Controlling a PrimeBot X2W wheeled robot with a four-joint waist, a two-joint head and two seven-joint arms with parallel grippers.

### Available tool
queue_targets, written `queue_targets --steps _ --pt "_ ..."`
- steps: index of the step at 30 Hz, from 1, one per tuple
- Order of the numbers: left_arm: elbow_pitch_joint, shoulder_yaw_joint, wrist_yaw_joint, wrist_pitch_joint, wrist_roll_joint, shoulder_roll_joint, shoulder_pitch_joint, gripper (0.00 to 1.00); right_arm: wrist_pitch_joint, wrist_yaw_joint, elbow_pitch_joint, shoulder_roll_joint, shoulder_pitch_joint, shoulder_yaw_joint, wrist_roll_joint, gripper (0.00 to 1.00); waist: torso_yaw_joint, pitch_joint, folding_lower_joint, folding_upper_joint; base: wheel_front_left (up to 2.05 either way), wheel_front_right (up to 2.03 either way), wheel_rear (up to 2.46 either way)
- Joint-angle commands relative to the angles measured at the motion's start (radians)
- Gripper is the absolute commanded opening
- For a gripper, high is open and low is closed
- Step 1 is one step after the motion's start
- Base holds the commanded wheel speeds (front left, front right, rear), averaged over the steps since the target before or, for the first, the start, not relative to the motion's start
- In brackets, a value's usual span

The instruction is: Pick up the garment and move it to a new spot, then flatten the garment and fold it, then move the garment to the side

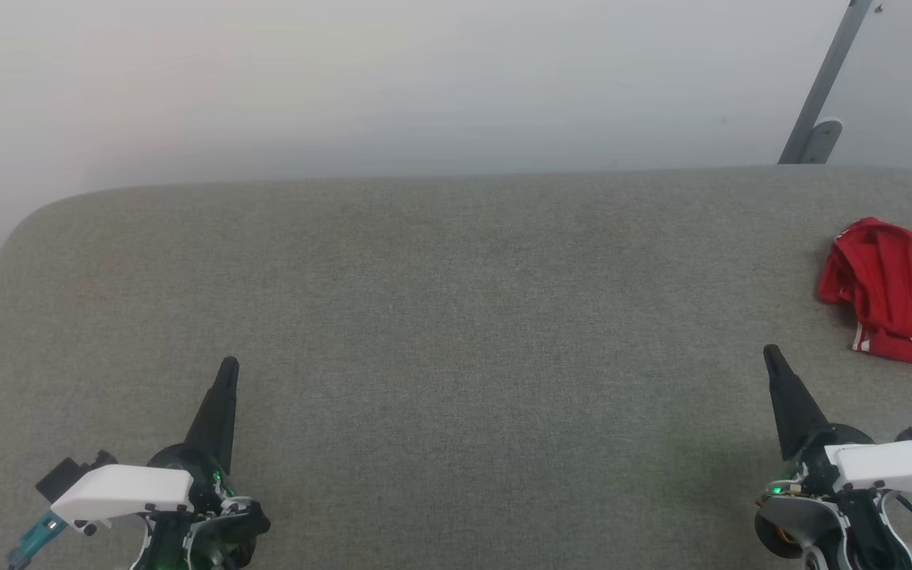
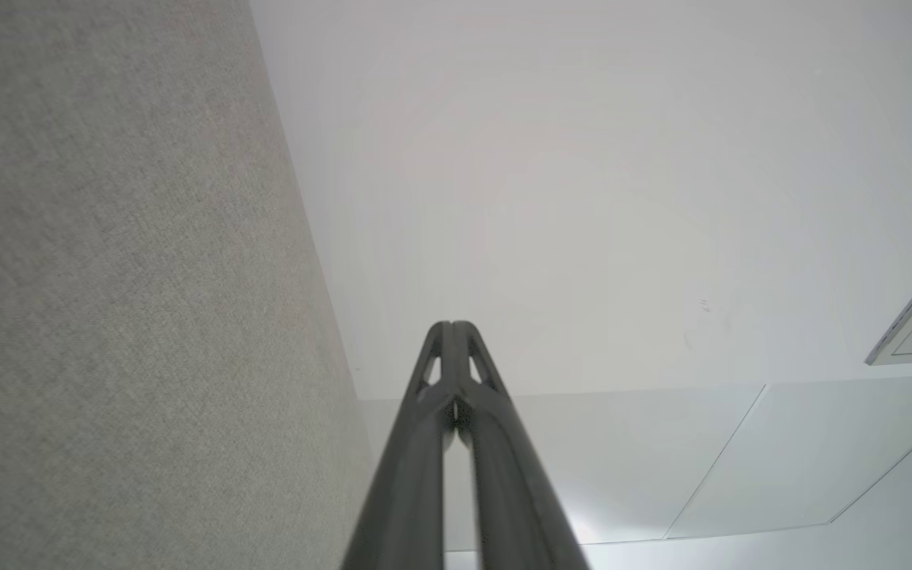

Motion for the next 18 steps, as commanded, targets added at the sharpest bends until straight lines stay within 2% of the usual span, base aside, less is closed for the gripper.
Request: queue_targets --steps 1,18 --pt "-0.001 0.002 -0.003 0.003 -0.003 -0.002 -0.011 0.0 0.003 0.0 -0.004 0.004 -0.005 -0.001 0.004 0.0 0.0 0.0 0.0 -0.0001 0.0 0.0 0.0" --pt "-0.001 0.002 -0.003 0.003 -0.003 -0.002 -0.011 0.0 0.003 0.0 -0.004 0.004 -0.005 0.0 0.004 0.0 0.0 0.0 0.0 -0.0001 0.0 0.0 0.0"
